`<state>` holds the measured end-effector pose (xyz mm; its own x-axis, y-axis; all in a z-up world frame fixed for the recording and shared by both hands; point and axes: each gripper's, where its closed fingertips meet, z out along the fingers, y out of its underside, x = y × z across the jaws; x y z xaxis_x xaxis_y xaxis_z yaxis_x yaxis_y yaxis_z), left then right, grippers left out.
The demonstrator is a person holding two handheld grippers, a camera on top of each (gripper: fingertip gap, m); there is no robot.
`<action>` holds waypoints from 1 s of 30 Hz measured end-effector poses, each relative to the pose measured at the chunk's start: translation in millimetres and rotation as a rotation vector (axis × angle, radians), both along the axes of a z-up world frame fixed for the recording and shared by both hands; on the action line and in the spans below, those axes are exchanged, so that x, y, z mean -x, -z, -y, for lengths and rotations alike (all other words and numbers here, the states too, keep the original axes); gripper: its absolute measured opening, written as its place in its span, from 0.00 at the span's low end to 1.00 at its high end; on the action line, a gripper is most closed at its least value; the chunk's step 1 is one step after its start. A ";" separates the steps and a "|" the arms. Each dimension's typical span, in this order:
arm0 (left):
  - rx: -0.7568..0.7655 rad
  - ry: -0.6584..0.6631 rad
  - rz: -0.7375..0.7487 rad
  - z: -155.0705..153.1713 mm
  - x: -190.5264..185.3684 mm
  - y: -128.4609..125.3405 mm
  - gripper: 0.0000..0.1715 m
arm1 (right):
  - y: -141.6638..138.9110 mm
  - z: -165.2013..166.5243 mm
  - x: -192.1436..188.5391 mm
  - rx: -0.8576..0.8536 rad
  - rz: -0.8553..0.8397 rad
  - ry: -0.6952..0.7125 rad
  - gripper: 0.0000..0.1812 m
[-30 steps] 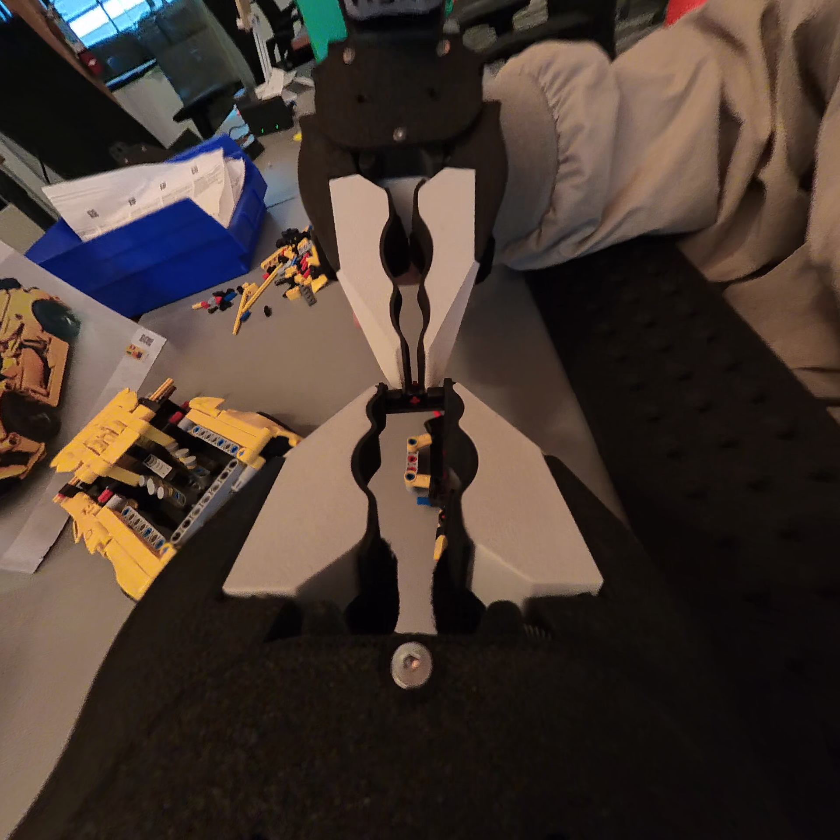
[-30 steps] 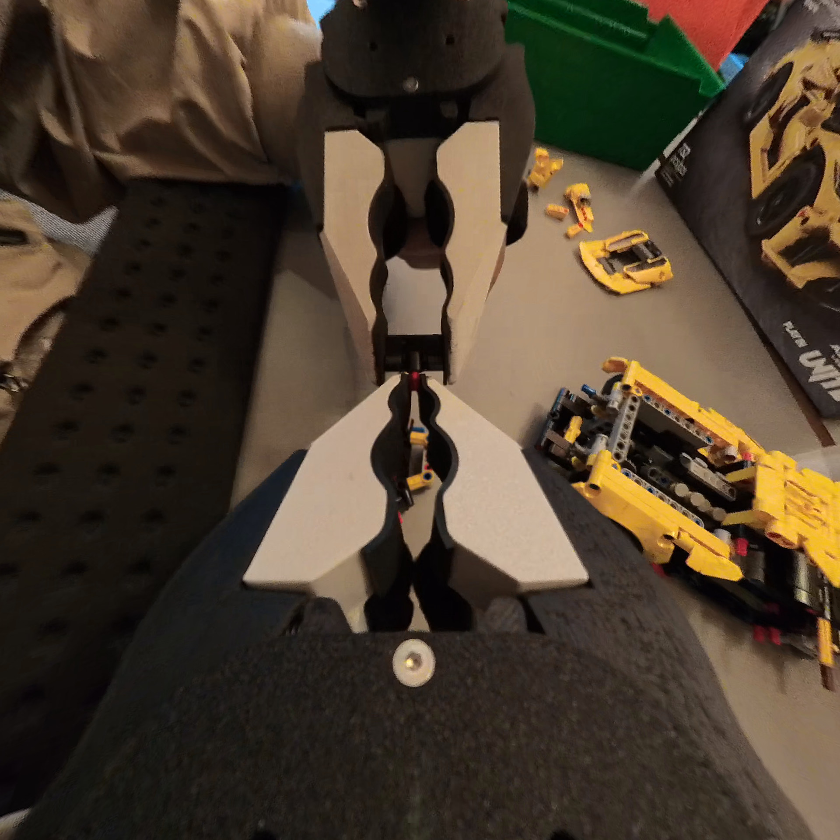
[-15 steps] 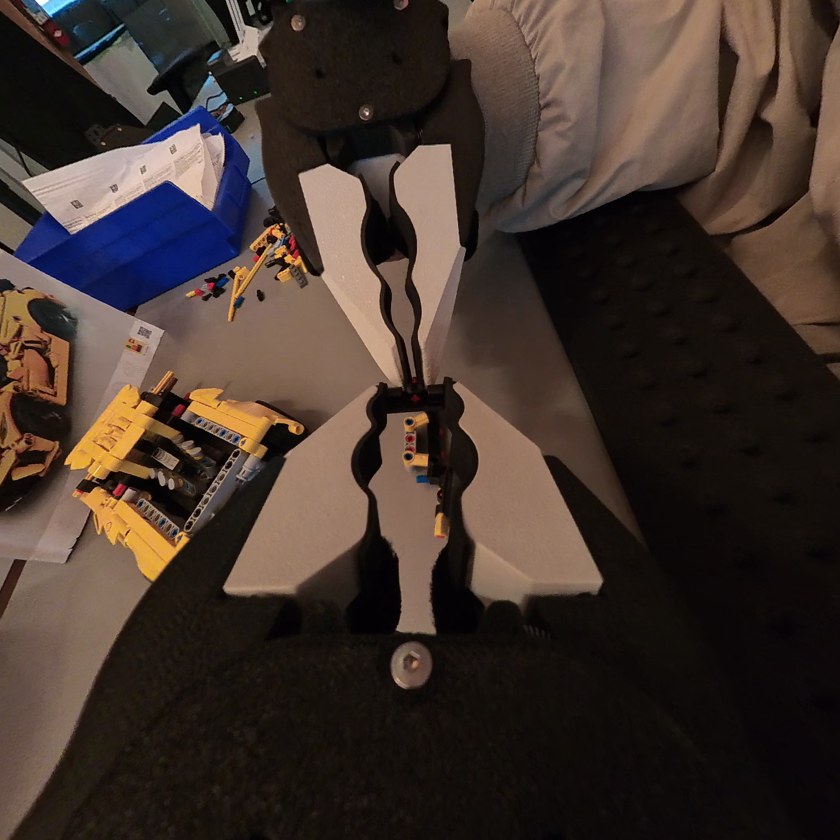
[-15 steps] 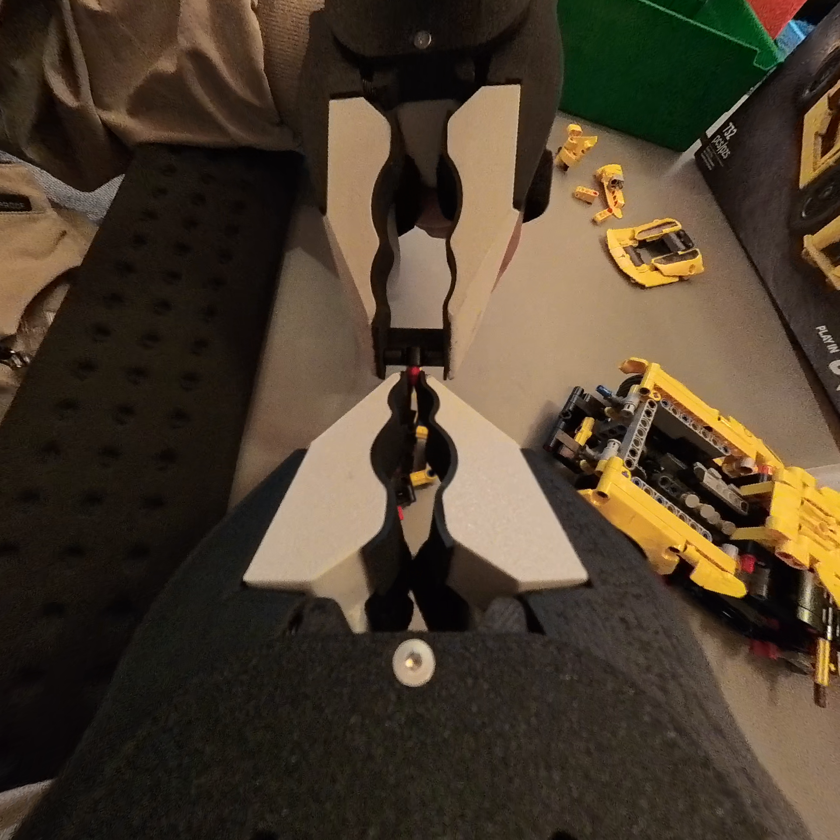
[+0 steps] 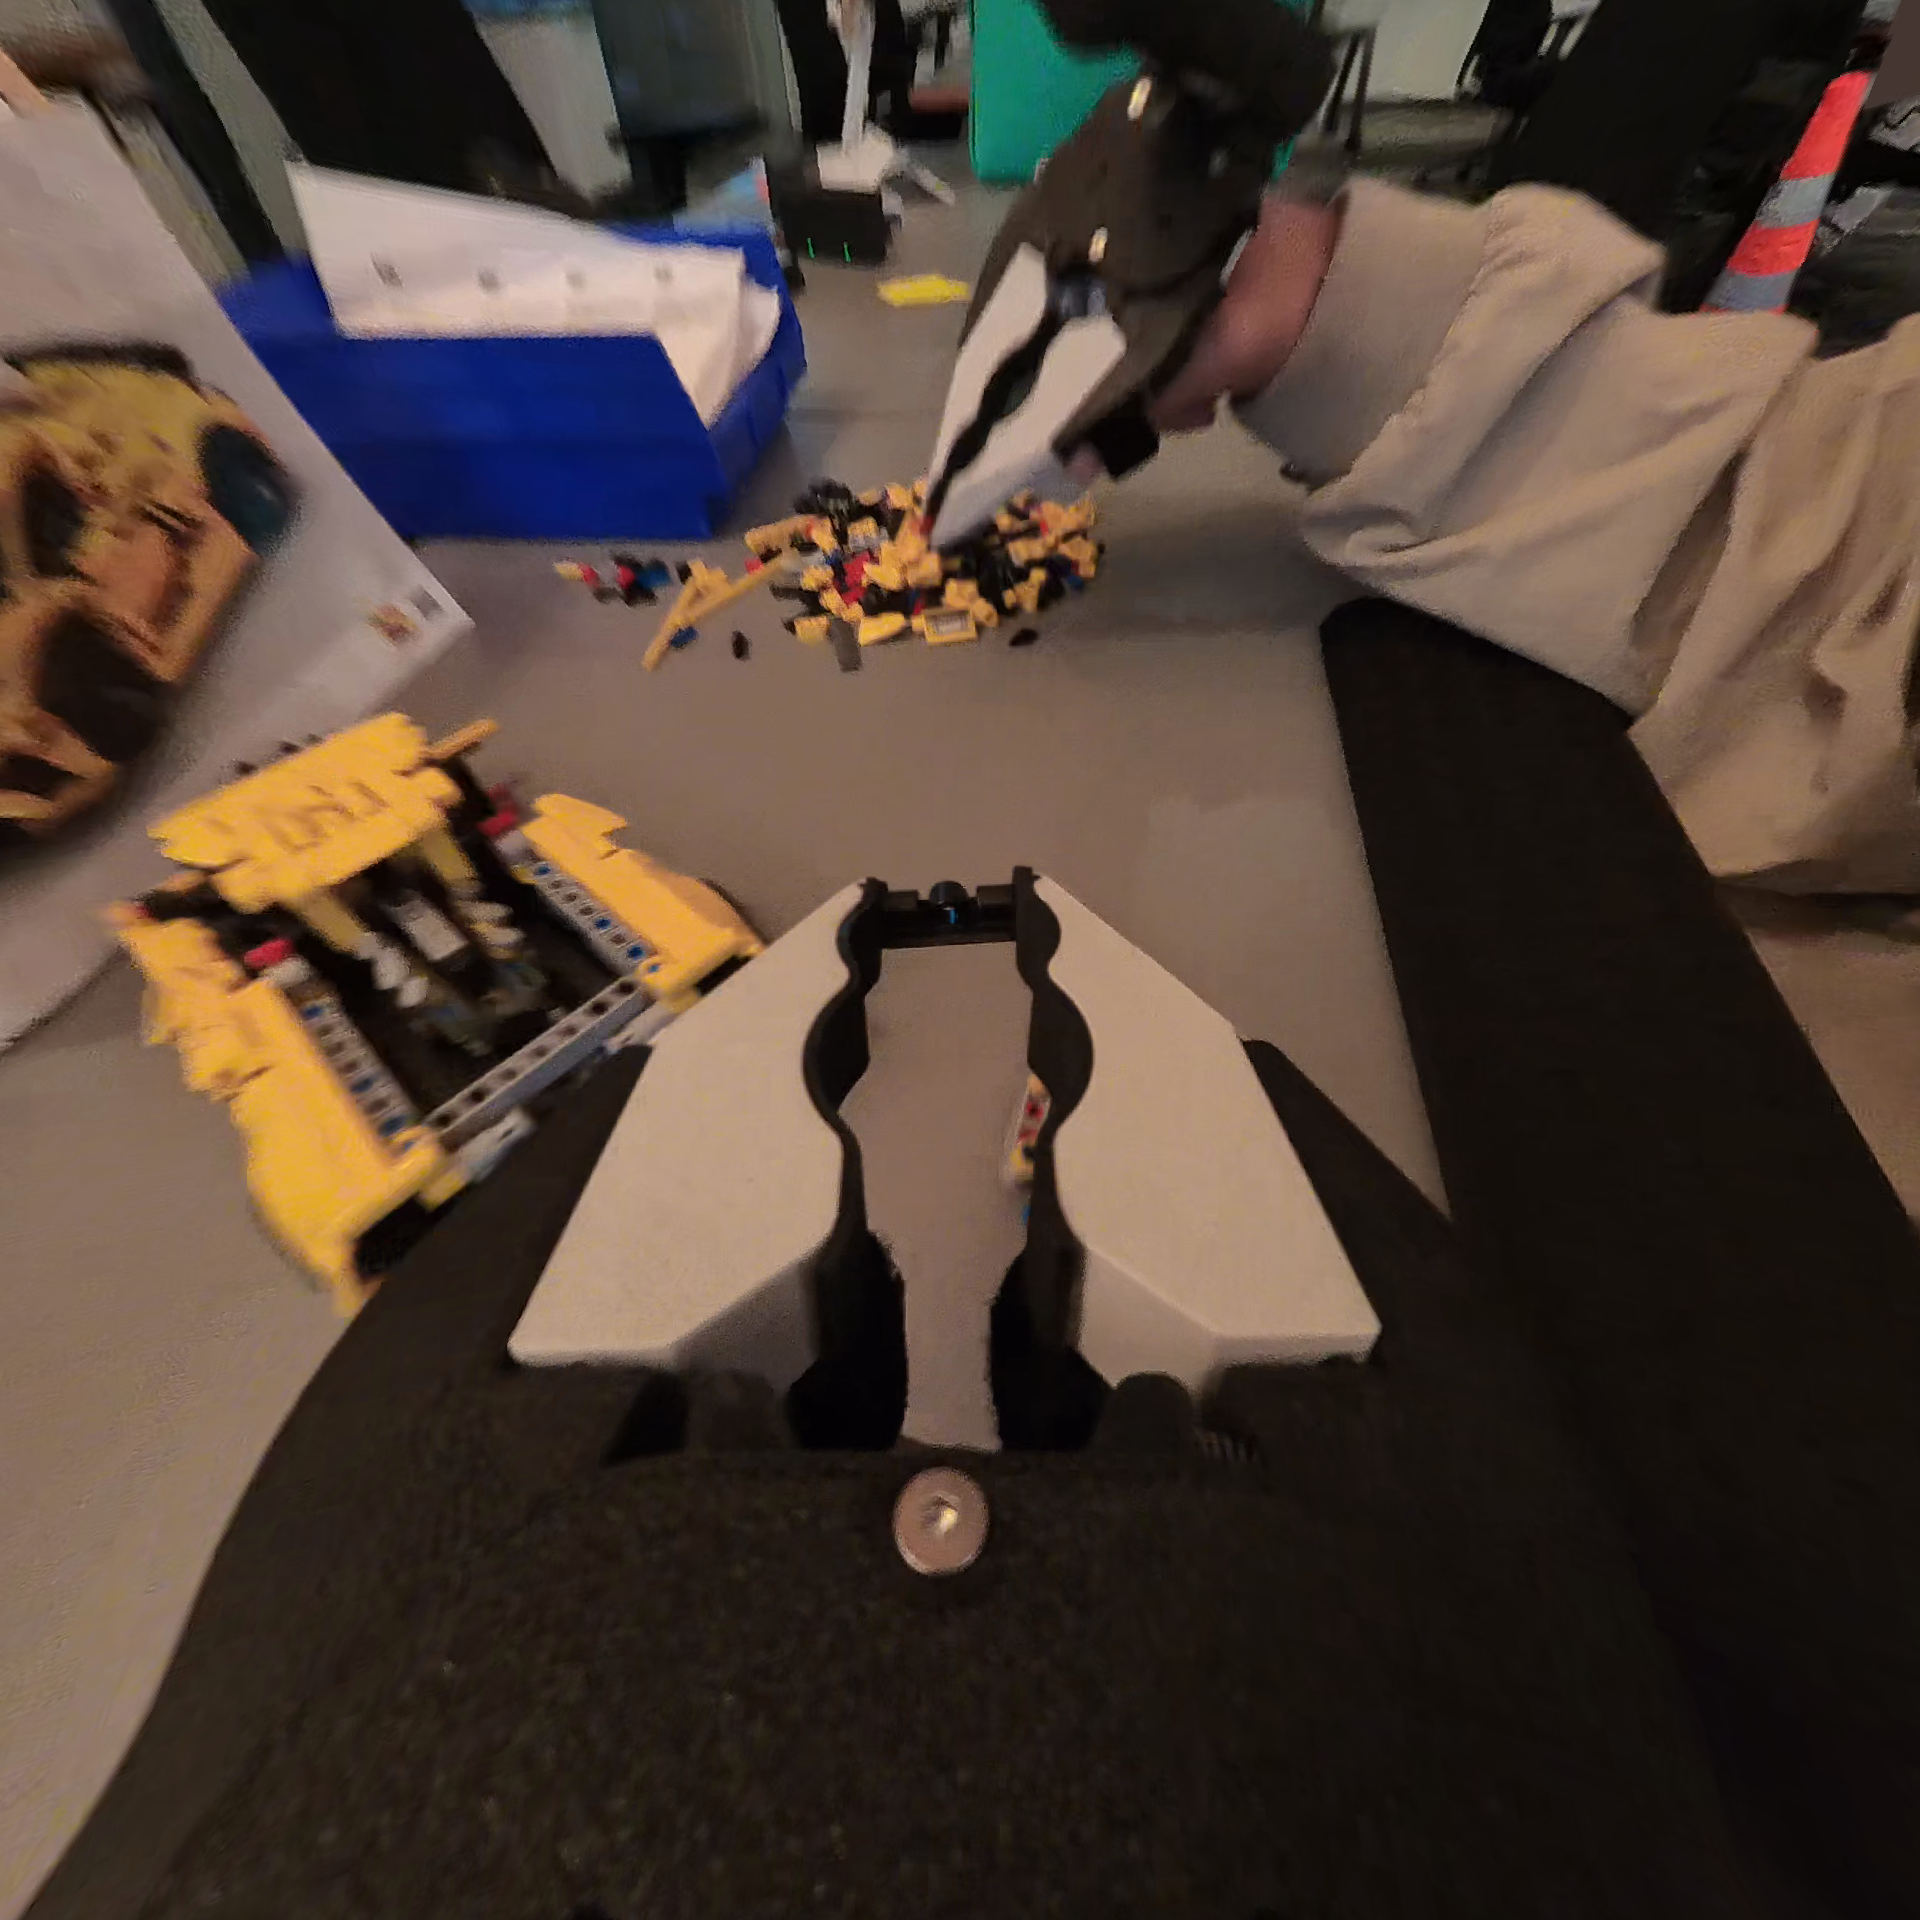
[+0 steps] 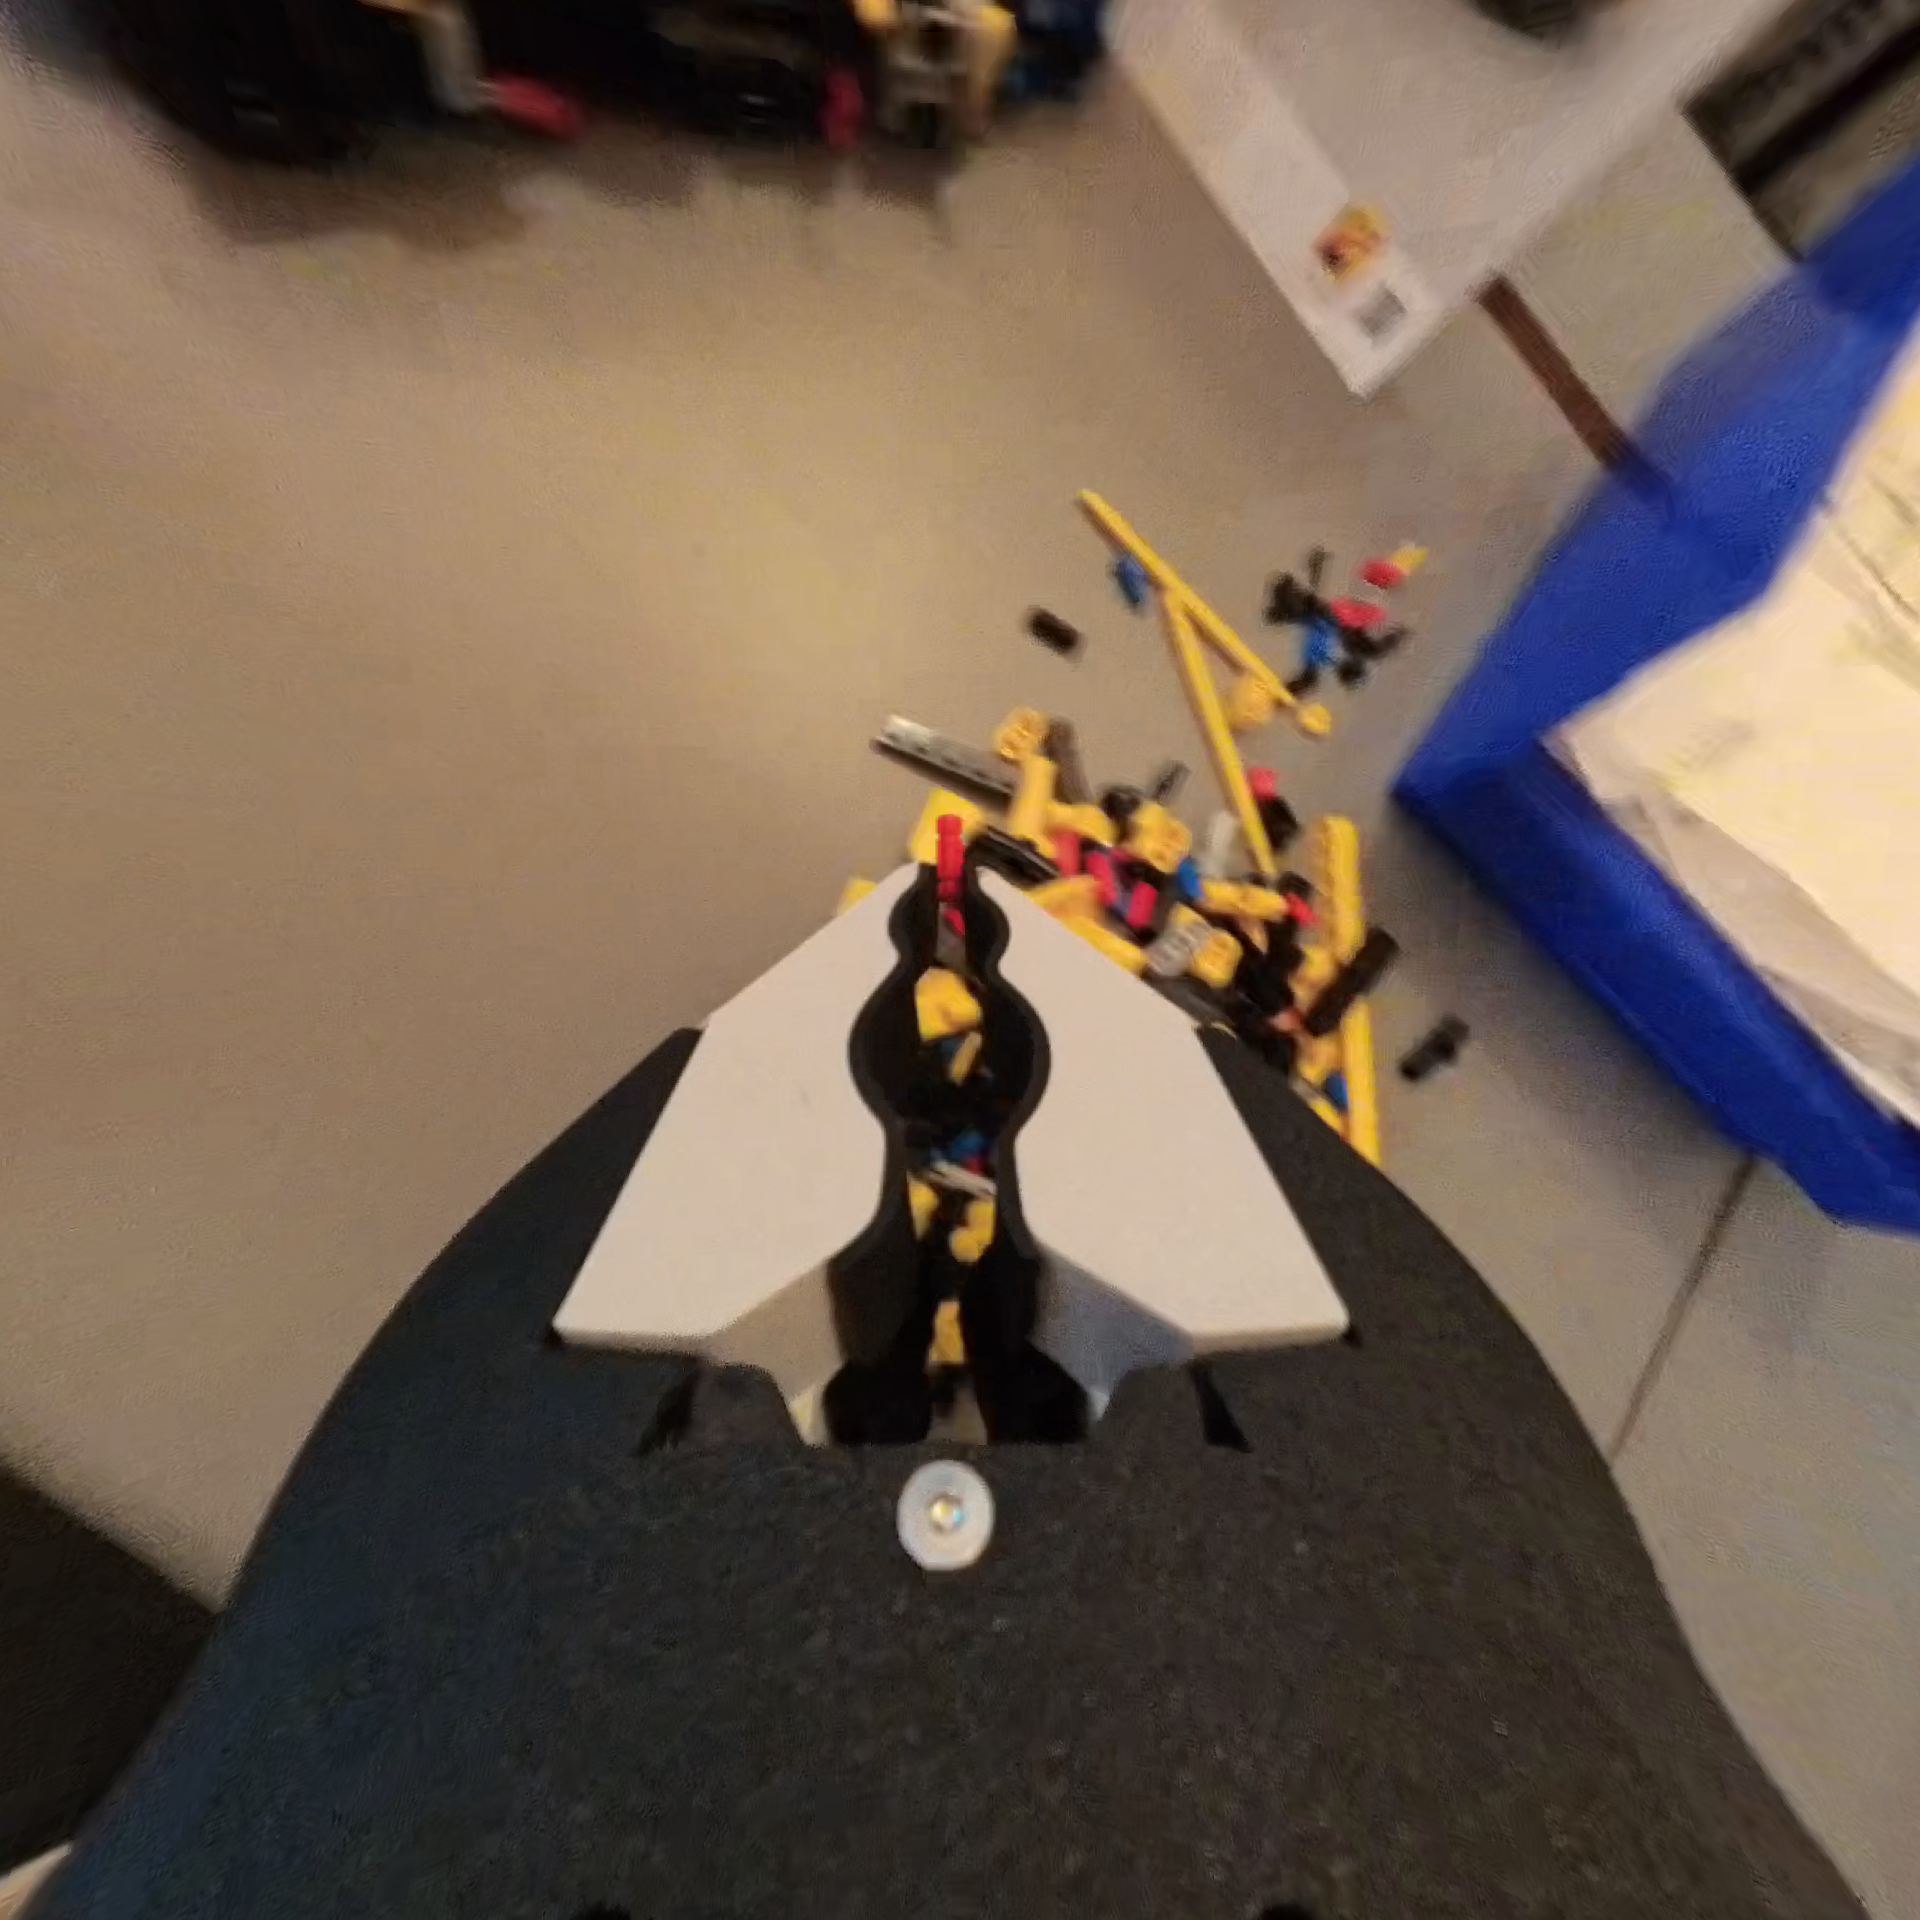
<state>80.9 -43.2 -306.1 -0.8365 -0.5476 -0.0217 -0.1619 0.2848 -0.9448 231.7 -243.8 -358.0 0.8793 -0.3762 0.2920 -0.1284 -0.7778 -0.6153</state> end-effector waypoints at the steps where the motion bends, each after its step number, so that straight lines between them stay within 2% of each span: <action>1: -0.016 -0.040 -0.032 13.2 -12.3 3.6 0.14 | -3.9 14.0 -7.3 -0.027 0.006 0.048 0.02; 3: -0.011 -0.099 -0.099 42.8 -37.2 5.8 0.14 | -1.7 32.6 -13.5 -0.046 -0.038 0.108 0.16; 4: -0.029 -0.105 -0.133 58.3 -48.7 7.9 0.14 | 0.5 40.6 -14.2 -0.037 -0.062 0.130 0.17; 7: -0.093 -0.092 -0.202 104.5 -87.4 19.5 0.14 | -7.3 54.0 -16.2 -0.083 -0.053 0.146 0.16; 10: -0.172 -0.065 -0.270 145.1 -118.7 45.3 0.14 | -20.6 67.6 -17.9 -0.140 -0.027 0.165 0.16; 14: -0.185 -0.022 -0.204 192.9 -140.6 49.4 0.14 | -29.2 91.2 -22.0 -0.223 -0.038 0.228 0.14; 16: -0.229 -0.044 -0.184 202.7 -149.8 51.1 0.14 | -28.7 95.6 -19.1 -0.260 -0.060 0.230 0.11; 19: -0.248 -0.040 -0.248 190.3 -137.2 54.4 0.14 | -35.0 81.1 -20.9 -0.382 -0.048 0.197 0.08; 22: -0.257 -0.065 -0.233 147.5 -101.1 55.6 0.14 | -60.9 45.3 -30.4 -0.608 -0.028 0.117 0.08; 24: -0.175 -0.125 -0.222 115.3 -68.7 54.3 0.14 | -74.6 26.6 -39.7 -0.623 -0.030 0.037 0.08; 27: 0.000 -0.253 -0.153 76.4 -30.6 35.3 0.14 | -102.8 5.2 -48.5 -0.593 0.007 -0.058 0.08; 30: 0.095 -0.302 -0.030 66.4 -10.5 -9.2 0.14 | -123.1 -10.7 -42.3 -0.556 0.031 -0.126 0.08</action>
